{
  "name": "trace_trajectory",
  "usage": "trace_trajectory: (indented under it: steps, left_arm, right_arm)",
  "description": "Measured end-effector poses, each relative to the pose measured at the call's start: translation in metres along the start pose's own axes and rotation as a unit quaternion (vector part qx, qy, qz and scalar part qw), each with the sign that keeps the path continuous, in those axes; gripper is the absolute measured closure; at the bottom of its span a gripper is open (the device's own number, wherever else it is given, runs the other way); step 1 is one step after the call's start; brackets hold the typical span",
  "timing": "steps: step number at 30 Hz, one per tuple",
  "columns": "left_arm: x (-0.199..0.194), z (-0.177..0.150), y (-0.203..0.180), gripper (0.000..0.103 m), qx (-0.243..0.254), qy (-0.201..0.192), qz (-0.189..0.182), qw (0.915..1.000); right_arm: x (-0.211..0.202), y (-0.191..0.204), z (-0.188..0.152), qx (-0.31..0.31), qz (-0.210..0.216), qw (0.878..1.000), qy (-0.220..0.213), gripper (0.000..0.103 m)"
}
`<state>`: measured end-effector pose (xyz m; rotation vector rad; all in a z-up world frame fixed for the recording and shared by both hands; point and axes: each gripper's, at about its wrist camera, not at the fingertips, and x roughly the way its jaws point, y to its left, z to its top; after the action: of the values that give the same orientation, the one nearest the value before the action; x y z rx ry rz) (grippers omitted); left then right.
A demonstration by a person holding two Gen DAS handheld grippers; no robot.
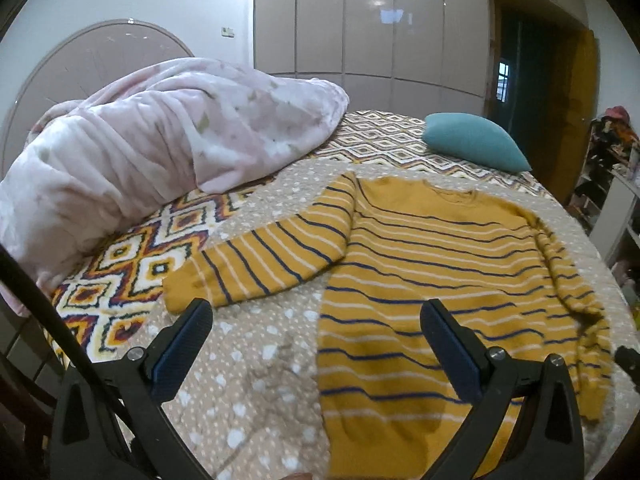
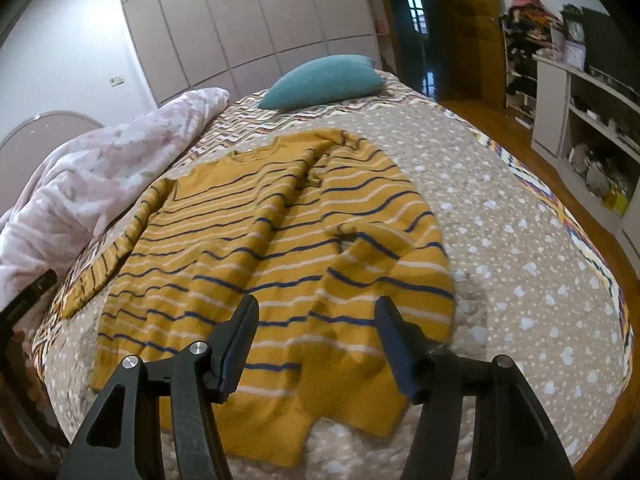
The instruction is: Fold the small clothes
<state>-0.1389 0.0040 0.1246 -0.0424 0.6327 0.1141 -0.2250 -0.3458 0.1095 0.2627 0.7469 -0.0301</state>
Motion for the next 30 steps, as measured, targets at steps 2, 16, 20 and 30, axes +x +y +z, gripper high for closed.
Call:
trace_trajectory:
  steps: [2,16,20,30]
  left_arm:
    - [-0.003,-0.001,-0.002,0.0,0.002,0.011,-0.007,0.9999]
    - [-0.005,-0.012,-0.008,0.0,0.005,0.049,-0.017,0.9986]
    - [-0.006,-0.013,-0.005,0.0,0.005,0.052,-0.017,0.9985]
    - [0.003,-0.017,-0.001,0.0,0.008,0.063,-0.005,0.998]
  right_arm:
    - [-0.001,0.004,-0.003,-0.003,0.004,1.0,-0.004,0.038]
    - [0.022,0.02,-0.018,-0.02,0.026,0.999,0.031,0.038]
    - [0.025,0.022,-0.02,-0.024,0.028,0.999,0.034,0.038]
    - [0.038,0.024,-0.019,-0.022,0.022,0.999,0.041,0.037]
